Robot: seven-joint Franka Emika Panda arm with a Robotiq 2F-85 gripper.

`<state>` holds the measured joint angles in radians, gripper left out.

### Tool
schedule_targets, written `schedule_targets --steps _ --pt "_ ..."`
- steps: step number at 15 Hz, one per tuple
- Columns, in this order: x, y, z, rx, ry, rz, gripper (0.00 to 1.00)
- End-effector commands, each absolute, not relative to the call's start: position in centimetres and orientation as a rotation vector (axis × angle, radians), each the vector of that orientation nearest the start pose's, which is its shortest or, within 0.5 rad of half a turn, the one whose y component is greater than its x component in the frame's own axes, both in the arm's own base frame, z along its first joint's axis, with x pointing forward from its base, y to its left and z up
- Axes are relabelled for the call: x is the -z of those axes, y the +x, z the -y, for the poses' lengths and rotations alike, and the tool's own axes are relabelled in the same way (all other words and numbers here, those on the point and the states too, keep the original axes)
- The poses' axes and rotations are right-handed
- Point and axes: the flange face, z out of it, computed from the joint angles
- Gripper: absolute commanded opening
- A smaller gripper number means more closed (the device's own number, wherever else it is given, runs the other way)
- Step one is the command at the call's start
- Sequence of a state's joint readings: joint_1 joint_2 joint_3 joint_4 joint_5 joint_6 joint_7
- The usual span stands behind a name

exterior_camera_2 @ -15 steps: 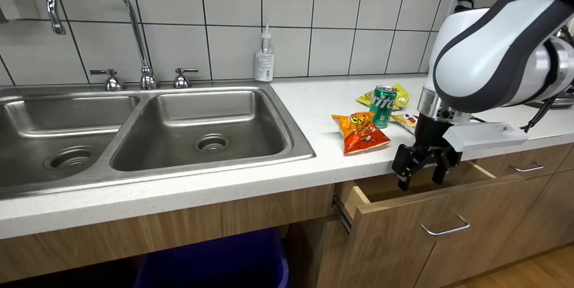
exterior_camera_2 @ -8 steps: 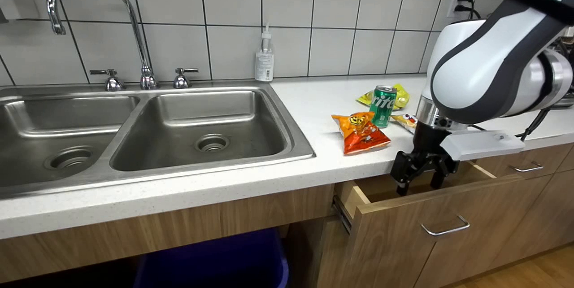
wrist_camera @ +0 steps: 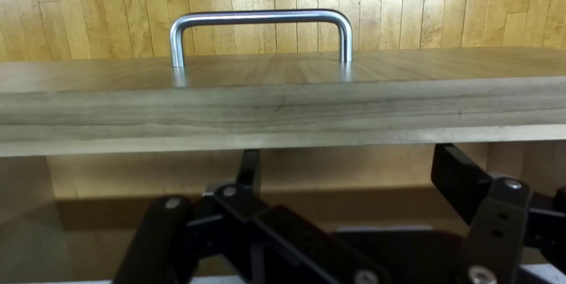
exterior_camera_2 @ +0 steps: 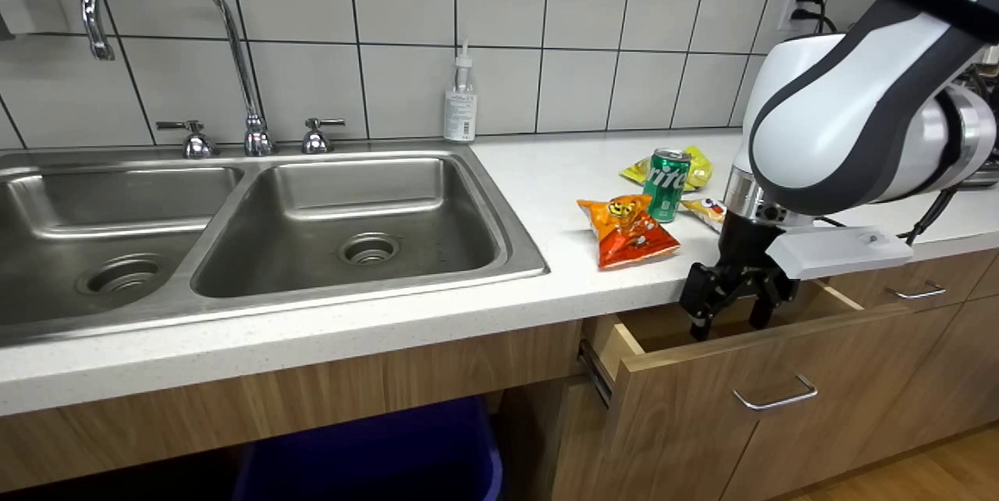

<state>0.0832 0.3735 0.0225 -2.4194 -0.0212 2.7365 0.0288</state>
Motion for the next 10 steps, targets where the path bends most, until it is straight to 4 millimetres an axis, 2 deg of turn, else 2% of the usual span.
schedule_targets --steps 1,10 --pt "-16.0 47.0 -5.6 -0.158 -3.147 0.106 1.0" --pt "-16.2 45.1 -5.9 -0.241 -3.152 0.071 1.0"
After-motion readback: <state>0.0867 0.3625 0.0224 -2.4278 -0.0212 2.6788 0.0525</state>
